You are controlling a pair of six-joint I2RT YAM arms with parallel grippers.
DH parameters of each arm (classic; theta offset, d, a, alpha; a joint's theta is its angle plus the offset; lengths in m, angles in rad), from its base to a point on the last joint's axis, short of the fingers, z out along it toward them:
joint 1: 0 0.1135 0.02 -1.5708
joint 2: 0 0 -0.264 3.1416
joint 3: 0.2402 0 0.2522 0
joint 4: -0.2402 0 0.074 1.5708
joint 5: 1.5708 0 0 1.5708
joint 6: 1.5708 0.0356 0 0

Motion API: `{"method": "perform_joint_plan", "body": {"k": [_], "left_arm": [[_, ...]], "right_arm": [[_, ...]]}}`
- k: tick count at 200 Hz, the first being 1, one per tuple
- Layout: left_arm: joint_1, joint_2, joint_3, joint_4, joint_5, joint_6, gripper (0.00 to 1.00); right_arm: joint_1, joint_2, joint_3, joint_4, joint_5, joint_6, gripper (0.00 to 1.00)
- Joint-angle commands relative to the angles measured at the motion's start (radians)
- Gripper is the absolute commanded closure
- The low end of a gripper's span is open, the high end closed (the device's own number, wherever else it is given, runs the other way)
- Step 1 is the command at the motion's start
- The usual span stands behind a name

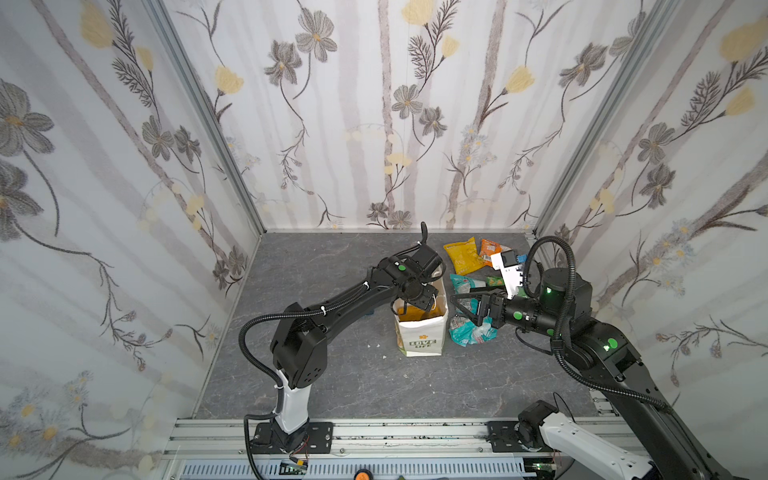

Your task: Take the snacks out of the paper bag

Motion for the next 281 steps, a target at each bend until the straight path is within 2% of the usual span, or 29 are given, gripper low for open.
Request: {"method": "perform_joint_plan", "body": {"k": [1,89,148,173,193,232,256,281], "left_arm": [[0.000,0.013,-0.010,0.011,-0.010,-0.002,0.24],[0.000,0.102,-0.049,0.026,-0.025,-0.007,0.14],[0.000,0.169,-0.093,0.041,0.126,-0.032,0.20],[-0.001,0.188,-0.119,0.028,0.147,-0.040,0.21],[-0.002,0.197,-0.131,0.026,0.128,-0.053,0.28],[-0.001,0.180,-0.121,0.022,0.121,-0.058,0.62],[-0.002,0.167,-0.111,0.014,0.116,-0.056,0.73],[-0.002,0.154,-0.109,0.014,0.118,-0.056,0.89]], "right_arm": [[0.002,-0.001,-0.006,-0.002,0.011,-0.016,0.01],[0.002,-0.005,-0.018,-0.001,0.016,-0.014,0.01],[0.003,-0.008,-0.027,-0.001,0.021,-0.014,0.01],[0.001,-0.009,-0.032,0.007,0.022,-0.011,0.01],[0.002,-0.010,-0.032,0.009,0.022,-0.008,0.01],[0.002,-0.012,-0.032,0.008,0.027,-0.006,0.01],[0.002,-0.012,-0.033,0.010,0.040,-0.005,0.01],[0.002,-0.008,-0.042,0.011,0.064,0.000,0.01]]}}
